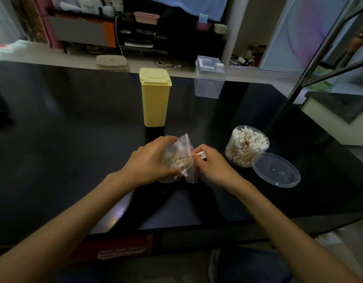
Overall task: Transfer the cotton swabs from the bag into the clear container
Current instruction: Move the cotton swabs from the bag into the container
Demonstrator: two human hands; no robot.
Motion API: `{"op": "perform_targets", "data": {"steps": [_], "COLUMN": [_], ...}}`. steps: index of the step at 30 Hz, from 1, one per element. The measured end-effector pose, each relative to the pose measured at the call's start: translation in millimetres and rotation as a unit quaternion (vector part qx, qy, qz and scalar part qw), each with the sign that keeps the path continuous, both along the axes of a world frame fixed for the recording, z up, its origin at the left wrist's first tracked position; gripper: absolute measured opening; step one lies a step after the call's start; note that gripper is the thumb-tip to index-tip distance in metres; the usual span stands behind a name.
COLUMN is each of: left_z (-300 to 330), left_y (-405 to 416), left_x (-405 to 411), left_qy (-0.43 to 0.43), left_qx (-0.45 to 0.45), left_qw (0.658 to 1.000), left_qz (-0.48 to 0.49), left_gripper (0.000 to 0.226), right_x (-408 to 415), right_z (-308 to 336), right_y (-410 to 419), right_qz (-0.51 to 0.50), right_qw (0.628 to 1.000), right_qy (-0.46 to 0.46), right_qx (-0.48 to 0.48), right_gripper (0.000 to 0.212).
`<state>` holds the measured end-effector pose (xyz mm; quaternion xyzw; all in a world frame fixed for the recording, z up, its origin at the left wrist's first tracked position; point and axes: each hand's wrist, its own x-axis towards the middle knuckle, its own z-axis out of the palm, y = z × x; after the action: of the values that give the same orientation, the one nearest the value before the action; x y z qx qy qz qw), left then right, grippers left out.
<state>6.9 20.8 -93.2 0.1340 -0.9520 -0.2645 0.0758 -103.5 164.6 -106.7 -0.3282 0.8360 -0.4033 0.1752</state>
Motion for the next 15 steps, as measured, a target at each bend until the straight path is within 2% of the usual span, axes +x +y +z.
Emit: {"op": "perform_targets", "data": {"steps": [4,6,10,15], "left_z": [-3,-7,-13,-17], "left_y": [7,11,14,13], "left_x": [0,-1,-1,-3], "left_qy": [-0.007,0.003,0.041,0.05], "left_qx": [0.015,0.002,-0.015,0.024], "left_qw": [0.999,1.0,0.999,0.998], "left_qz": [-0.027,-0.026,-0.003,0.003], "left_gripper": [0.103,0.106,0.094,0.074], "right_x": [5,9,16,19], "right_z": [-9,-12,-13,-9], "right_y": [-8,-12,-15,-14], "right_qz": [-0.043,-0.075,-0.106,-0.082], "right_qw": [0.998,0.996,0.992,0.993], "right_qy": [-0.041,-0.056,-0.058,-0.082], "right_qx": [-0.002,-0.011,-0.025,-0.037], "right_gripper": [0.023,0.019,0.017,0.019]}}
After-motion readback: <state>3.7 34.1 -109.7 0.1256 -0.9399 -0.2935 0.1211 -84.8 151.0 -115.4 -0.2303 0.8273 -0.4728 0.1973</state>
